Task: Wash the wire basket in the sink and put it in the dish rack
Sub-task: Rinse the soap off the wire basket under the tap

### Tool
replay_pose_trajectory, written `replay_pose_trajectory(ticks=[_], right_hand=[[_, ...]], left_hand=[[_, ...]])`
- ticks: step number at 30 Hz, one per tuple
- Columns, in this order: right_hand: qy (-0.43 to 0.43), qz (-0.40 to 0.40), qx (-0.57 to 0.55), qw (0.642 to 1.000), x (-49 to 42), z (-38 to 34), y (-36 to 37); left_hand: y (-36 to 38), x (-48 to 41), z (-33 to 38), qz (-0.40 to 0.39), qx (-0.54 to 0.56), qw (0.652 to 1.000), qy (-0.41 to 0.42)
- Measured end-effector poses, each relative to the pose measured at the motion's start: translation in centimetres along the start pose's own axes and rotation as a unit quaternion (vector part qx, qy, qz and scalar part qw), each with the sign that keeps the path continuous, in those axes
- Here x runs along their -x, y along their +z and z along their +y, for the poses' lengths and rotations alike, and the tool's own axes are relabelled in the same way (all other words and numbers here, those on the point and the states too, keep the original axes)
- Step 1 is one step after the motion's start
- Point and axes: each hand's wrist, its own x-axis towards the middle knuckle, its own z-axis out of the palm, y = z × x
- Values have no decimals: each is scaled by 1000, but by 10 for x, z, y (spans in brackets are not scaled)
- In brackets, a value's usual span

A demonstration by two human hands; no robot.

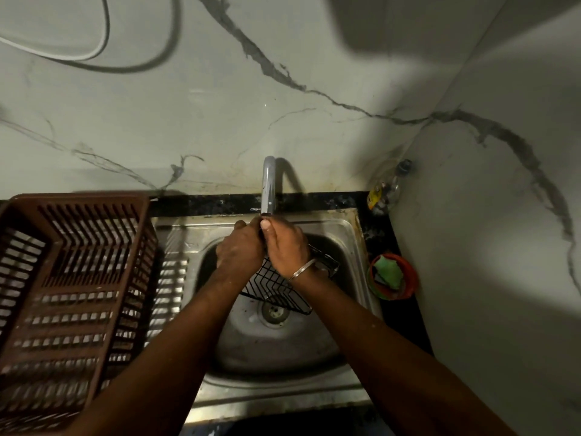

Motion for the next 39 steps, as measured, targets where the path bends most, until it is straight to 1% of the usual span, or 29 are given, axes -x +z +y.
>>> replay_pose_trajectory(ticks=[2, 4, 5, 8, 11, 14, 15, 18, 22, 25, 26, 28, 29, 31, 32, 35, 36, 37, 39], right_hand=[[11, 9, -2, 1000, -2, 2, -1], [57, 29, -8, 998, -4, 1, -1], [59, 28, -8, 998, -3, -2, -1], [-24, 2, -18, 1000, 3, 3, 1], [-42, 5, 37, 998, 2, 5, -2], [-121, 0, 86, 989, 2, 2, -1], [-126, -10, 92, 988, 2, 4, -1], [-90, -26, 107, 990, -1, 8, 4], [-155, -36, 94, 983, -3, 10, 3], [-92, -37, 150, 984, -9, 16, 1], [-93, -36, 155, 983, -8, 16, 3], [-133, -36, 140, 981, -7, 18, 3], [-138, -40, 139, 980, -8, 21, 0], [-109, -28, 160, 981, -10, 26, -2], [-105, -20, 152, 983, -9, 23, 0], [-163, -39, 123, 978, -8, 17, 2], [-163, -53, 131, 976, -8, 21, -1], [-142, -58, 144, 978, -8, 25, -4], [-106, -47, 173, 978, -7, 29, -5]], left_hand=[[1, -1, 0, 11, -3, 1000, 4], [1, -1, -4, 24, -11, 1000, 8], [1, -2, -6, 27, -6, 1000, 4], [1, -6, -17, 39, 18, 999, -3], [1, -5, -25, 50, 31, 998, 3], [3, -6, -30, 51, 58, 997, 18], [5, -6, -32, 51, 64, 996, 19], [9, -3, -34, 56, 58, 997, 4], [13, -1, -38, 64, 74, 995, 10], [9, -4, -43, 71, 81, 994, -8], [8, -4, -45, 73, 82, 994, -11], [5, -6, -48, 75, 90, 993, -14], [3, -6, -50, 73, 94, 993, -16], [1, -7, -53, 72, 93, 993, -22], [0, -8, -52, 73, 92, 993, -20], [0, -9, -52, 75, 101, 992, -14], [0, -8, -53, 74, 103, 992, -17], [-1, -7, -54, 72, 105, 992, -21], [0, -6, -59, 70, 111, 991, -30]])
